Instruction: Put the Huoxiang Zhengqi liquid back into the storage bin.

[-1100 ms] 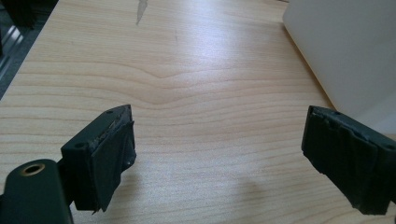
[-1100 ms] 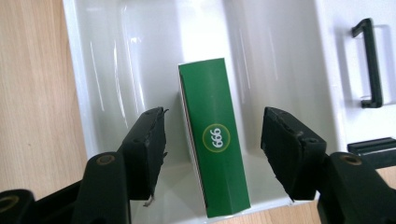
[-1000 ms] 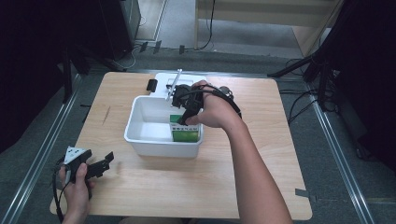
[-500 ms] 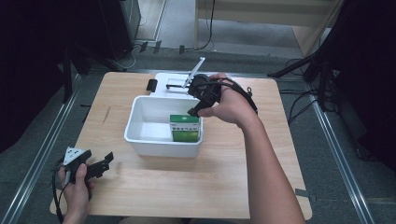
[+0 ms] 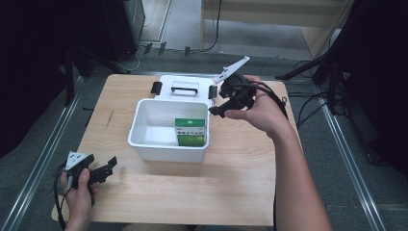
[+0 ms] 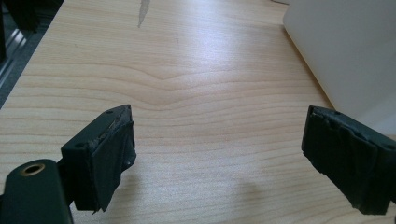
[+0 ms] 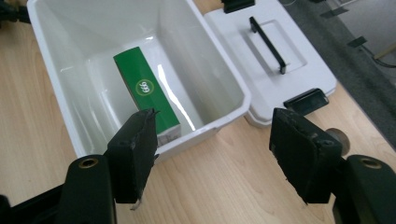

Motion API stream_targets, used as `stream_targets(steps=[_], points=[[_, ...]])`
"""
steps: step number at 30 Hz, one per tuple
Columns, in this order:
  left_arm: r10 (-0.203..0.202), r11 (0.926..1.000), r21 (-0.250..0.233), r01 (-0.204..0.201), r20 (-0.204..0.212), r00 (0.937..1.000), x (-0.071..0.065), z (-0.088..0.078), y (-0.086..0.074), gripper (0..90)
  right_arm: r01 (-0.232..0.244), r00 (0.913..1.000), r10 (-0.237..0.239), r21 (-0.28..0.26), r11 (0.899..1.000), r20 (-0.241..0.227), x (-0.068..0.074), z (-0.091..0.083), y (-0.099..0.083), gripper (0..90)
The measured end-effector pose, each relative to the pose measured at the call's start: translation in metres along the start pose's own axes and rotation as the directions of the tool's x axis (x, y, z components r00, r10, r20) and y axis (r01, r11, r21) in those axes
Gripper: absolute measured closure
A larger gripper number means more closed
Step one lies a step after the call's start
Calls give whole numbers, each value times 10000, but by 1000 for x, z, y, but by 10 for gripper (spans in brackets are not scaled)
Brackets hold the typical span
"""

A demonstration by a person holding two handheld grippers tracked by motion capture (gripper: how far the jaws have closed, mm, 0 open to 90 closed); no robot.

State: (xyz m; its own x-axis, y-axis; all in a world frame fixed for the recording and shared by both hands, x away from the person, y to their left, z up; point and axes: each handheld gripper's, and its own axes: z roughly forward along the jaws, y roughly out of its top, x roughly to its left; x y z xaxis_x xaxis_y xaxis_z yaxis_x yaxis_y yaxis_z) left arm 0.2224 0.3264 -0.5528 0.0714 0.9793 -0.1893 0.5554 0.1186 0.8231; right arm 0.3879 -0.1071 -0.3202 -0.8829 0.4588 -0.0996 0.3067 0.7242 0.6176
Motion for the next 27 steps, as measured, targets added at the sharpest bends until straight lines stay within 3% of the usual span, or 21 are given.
stream_targets(steps=[4, 10, 13, 14, 18, 21, 24, 27], points=[[-87, 10000, -28, 86, -84, 9999, 0, 0, 0, 104, -193, 9990, 205, -318, 9993, 386, -5, -8, -15, 320], [-31, 10000, -58, 31, -100, 9999, 0, 0, 0, 104, -708, 9954, 760, -859, 9938, 592, -10, -12, -45, 306], [-26, 10000, -79, 25, -110, 9999, 0, 0, 0, 104, -823, 9935, 886, -872, 9928, 711, -12, -11, -55, 309], [-40, 10000, -88, 39, -114, 9999, 0, 0, 0, 104, -1042, 9890, 1142, -1052, 9890, 939, -14, -11, -66, 309], [-16, 10000, -68, 15, -90, 10000, 0, -1, 0, 104, -1512, 9804, 1691, -1644, 9747, 1011, -17, -11, -88, 309], [10, 10000, -65, -11, -88, 10000, 0, -1, 0, 104, -1927, 9696, 2200, -2198, 9563, 1074, -19, -11, -108, 311], [18, 10000, -71, -19, -104, 9999, 0, -1, 0, 104, -2126, 9599, 2494, -2477, 9452, 1279, -21, -10, -125, 311], [33, 10000, -65, -33, -95, 9999, 0, -1, 0, 104, -2336, 9543, 2747, -2792, 9314, 1180, -21, -9, -143, 311]])
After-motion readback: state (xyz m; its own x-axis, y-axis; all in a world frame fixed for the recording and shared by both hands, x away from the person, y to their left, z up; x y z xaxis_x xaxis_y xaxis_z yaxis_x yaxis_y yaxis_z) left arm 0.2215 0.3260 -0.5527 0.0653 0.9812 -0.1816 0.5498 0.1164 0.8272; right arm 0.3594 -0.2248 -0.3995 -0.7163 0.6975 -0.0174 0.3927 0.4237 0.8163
